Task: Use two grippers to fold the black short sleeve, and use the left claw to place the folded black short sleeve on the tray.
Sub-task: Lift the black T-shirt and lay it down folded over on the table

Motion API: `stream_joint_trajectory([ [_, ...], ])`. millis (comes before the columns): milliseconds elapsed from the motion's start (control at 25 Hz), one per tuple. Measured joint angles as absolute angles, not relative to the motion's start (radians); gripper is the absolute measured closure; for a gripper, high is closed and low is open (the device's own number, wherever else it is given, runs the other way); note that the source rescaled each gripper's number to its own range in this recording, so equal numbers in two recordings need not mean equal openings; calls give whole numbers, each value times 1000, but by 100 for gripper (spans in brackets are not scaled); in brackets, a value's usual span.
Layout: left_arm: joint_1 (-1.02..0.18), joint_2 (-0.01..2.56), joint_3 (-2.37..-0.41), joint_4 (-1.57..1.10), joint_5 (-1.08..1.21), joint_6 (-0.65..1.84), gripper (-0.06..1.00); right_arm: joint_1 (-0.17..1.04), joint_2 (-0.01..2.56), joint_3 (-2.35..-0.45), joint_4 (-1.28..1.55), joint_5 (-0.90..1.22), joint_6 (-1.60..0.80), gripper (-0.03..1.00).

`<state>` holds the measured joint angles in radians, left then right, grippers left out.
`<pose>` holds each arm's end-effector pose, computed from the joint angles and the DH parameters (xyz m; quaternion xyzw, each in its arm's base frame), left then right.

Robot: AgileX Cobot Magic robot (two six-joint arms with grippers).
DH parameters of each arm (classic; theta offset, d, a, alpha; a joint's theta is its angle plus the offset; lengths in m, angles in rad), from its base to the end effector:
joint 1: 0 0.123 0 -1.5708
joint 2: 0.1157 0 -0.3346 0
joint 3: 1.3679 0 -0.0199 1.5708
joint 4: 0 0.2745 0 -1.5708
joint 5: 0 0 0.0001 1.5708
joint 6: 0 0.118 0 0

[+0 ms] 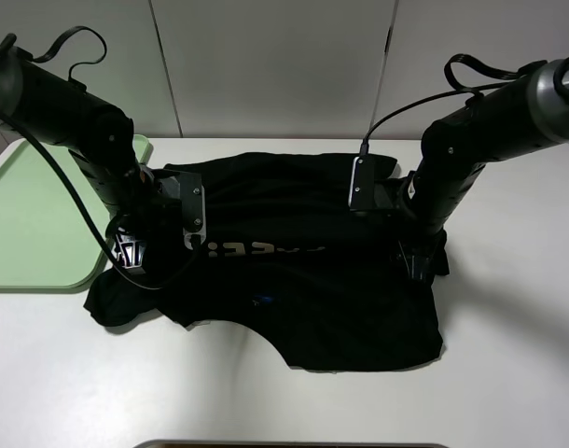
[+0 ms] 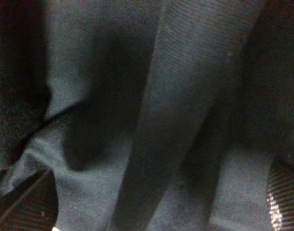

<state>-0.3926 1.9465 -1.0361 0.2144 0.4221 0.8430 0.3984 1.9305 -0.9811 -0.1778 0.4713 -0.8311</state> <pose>0.3713 -0.1426 0.1192 0.6410 0.7481 0.0935 0.1438 0.3495 0.1368 0.1109 -0.6307 0.7654 -0.0736 0.1045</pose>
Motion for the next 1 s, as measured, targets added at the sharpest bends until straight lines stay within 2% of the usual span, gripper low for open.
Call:
stream_joint_trajectory([
  [240,-393,1947,-1036,214,422,843,10,398,1930,-981,-175,465,-831,62],
  [320,-393,1947,-1036,214,422,843,10,398,1930,-981,-175,464,-835,76],
  [400,-393,1947,-1036,214,422,843,10,398,1930,-981,-174,464,-846,93],
  [440,-393,1947,-1036,214,422,843,10,398,1930,-981,-174,465,-856,97],
  [840,-393,1947,-1036,214,401,843,10,398,1930,-981,-163,469,-880,97],
  [1000,-393,1947,-1036,214,392,843,18,398,1930,-981,-162,472,-880,97],
])
